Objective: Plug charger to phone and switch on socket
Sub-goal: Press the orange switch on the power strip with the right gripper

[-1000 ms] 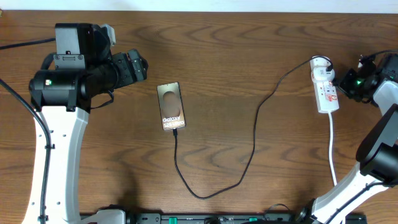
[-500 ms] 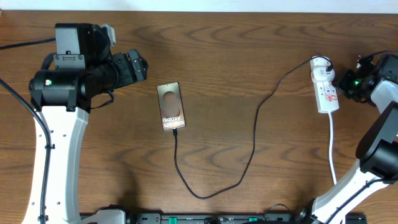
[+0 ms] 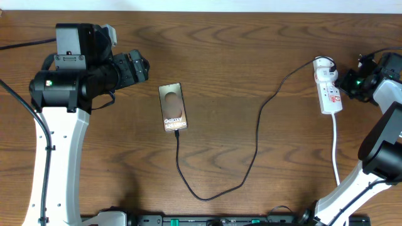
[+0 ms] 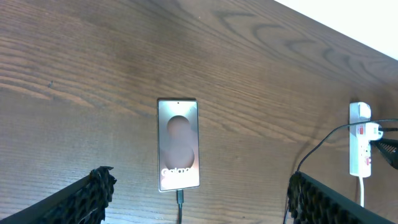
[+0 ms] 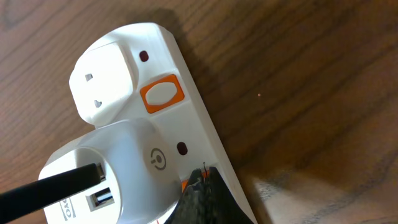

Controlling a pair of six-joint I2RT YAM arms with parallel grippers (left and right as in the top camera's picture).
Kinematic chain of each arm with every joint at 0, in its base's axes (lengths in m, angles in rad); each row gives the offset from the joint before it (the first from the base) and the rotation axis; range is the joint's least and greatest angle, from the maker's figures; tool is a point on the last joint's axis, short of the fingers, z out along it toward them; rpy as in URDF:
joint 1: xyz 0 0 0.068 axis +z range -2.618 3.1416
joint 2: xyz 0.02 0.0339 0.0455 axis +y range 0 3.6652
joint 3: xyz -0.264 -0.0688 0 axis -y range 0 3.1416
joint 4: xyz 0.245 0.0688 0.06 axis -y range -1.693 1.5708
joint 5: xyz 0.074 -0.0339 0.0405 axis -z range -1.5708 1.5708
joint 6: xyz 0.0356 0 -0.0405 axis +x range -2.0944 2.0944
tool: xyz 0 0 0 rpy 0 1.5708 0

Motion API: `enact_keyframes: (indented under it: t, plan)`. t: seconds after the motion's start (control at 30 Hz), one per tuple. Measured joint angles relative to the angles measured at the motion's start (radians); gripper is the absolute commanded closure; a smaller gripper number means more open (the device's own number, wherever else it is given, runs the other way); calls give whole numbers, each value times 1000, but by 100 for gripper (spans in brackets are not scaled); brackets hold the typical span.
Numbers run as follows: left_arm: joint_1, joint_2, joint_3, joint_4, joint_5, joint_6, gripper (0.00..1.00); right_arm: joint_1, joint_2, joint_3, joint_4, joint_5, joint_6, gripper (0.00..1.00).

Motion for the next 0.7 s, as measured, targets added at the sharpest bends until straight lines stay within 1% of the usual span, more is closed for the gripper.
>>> enact_keyframes:
  t: [0.7]
  plan:
    - [0, 0, 0, -8, 0, 0, 9, 22, -6, 17, -55, 41, -8, 99]
